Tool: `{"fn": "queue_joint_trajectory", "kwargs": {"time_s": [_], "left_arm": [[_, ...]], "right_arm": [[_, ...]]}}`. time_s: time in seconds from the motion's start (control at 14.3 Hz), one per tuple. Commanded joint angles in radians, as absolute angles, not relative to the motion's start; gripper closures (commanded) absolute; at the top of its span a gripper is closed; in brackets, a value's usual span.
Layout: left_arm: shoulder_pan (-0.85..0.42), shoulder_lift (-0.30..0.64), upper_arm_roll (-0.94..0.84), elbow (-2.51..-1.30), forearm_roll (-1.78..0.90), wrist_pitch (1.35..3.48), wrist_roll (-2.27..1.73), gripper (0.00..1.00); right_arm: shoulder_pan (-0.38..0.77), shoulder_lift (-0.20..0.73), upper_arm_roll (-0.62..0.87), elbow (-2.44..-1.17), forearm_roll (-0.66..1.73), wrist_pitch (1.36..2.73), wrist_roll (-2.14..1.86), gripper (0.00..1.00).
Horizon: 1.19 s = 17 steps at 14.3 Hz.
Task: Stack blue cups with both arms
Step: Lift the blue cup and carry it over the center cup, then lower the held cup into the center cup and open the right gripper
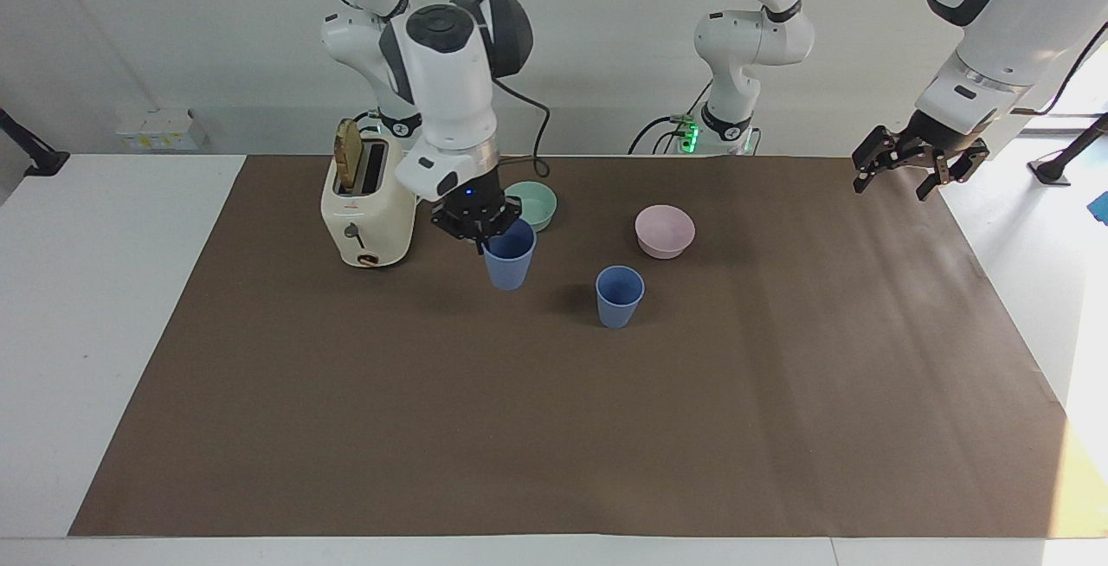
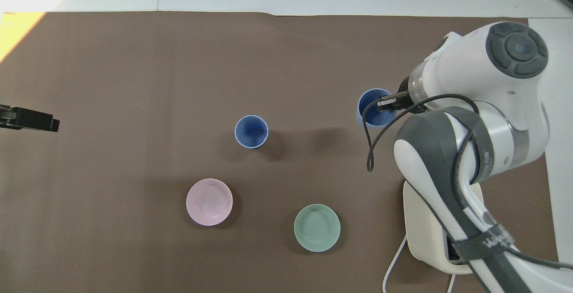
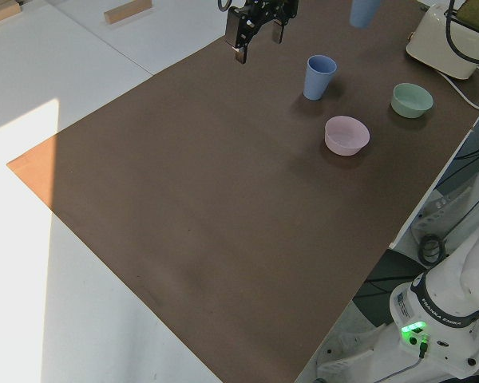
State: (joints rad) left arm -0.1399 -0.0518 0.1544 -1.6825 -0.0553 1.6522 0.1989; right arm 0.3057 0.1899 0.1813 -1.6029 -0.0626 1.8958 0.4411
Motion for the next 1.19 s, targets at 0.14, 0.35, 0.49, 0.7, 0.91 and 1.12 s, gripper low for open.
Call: {"fn": "queue_joint_trajectory", "kwargs": {"time_s": [0.14, 0.35, 0.49, 0.7, 0.91, 1.12], "left_arm": [[-0.137, -0.058, 0.150, -1.672, -0.043, 1.612, 0.204, 0.00], [-0.129, -0.064, 0.150, -1.664, -0.043, 1.592, 0.206, 0.00], [-0.127, -0.060, 0.150, -1.660, -0.043, 1.592, 0.206, 0.00], [-0.127, -0.048, 0.150, -1.637, -0.041, 1.591, 0.206, 0.00], [-0.127, -0.044, 0.150, -1.629, -0.040, 1.594, 0.207, 0.00], [-0.129, -0.034, 0.150, -1.625, -0.038, 1.597, 0.209, 0.00]], "right_arm": [[0.416, 0.290, 0.176, -1.427, -0.087, 1.881, 0.635, 1.00], [0.489, 0.386, 0.170, -1.326, -0.145, 1.859, 0.707, 1.00], [0.495, 0.429, 0.173, -1.296, -0.161, 1.865, 0.722, 1.00], [0.511, 0.443, 0.176, -1.298, -0.169, 1.882, 0.735, 1.00], [0.522, 0.463, 0.179, -1.307, -0.169, 1.920, 0.758, 1.00], [0.537, 0.465, 0.179, -1.315, -0.157, 1.914, 0.761, 1.00]]}}
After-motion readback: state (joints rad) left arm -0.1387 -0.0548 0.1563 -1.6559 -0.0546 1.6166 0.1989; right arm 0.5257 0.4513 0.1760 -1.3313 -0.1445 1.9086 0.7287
